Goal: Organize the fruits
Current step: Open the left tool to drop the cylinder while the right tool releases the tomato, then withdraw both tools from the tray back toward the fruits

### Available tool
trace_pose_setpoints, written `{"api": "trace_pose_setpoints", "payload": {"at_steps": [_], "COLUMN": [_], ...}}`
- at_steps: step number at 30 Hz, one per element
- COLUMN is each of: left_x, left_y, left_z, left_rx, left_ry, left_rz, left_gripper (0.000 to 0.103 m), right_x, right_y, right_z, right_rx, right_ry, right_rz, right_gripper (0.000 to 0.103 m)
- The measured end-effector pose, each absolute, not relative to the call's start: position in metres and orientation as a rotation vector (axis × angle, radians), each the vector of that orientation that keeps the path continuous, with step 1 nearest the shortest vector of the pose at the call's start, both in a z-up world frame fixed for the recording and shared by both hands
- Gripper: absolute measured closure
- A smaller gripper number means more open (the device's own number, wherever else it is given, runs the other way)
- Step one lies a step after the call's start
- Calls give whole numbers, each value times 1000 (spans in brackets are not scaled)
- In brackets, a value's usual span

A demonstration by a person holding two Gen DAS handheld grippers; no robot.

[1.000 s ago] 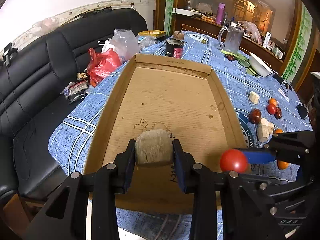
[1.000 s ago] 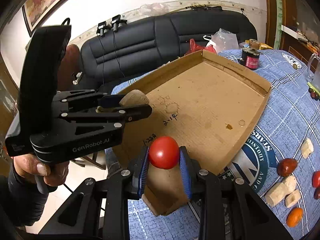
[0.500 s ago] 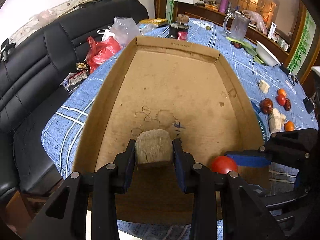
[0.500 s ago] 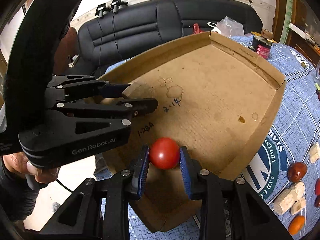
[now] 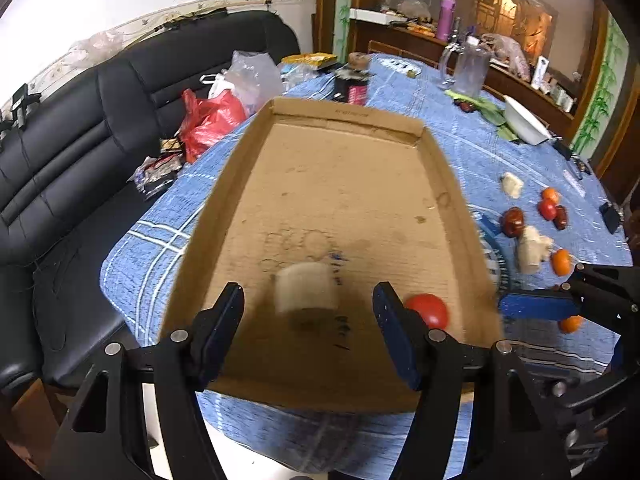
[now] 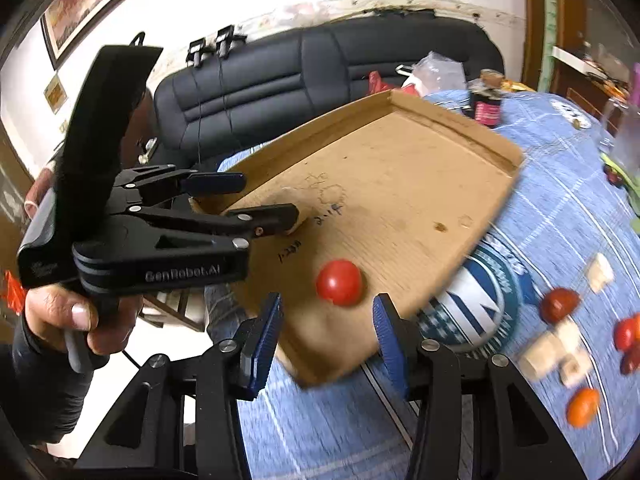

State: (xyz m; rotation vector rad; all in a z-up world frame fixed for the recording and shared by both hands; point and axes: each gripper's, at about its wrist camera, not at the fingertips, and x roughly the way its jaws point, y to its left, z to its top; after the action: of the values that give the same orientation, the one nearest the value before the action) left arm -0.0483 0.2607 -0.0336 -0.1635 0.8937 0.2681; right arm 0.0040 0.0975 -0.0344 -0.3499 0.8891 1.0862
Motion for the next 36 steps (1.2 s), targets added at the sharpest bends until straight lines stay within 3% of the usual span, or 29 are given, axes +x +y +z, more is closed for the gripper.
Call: {"api": "trace_pose_setpoints", "payload": {"at_steps": [21, 32, 34, 36], "left_x": [-27, -7, -2, 4], "left_y": [123, 88, 84, 78], "left_z": [-28, -37, -38, -40], "left_rx": [-75, -67, -67, -66], "left_ry": [934, 979, 989, 997], "left_rz": [-18, -80, -89, -102], "left_gripper": [37, 37, 37, 37], "right_x": [35, 27, 27, 26], "right_y": [-95, -66, -54, -52], "right_z": [-45, -71, -79, -81], "right_rx": [-77, -213, -268, -312], "right_ry": [917, 922, 915, 894], "right_rz": [747, 764, 758, 718], "right_gripper": [55, 55, 56, 71]}}
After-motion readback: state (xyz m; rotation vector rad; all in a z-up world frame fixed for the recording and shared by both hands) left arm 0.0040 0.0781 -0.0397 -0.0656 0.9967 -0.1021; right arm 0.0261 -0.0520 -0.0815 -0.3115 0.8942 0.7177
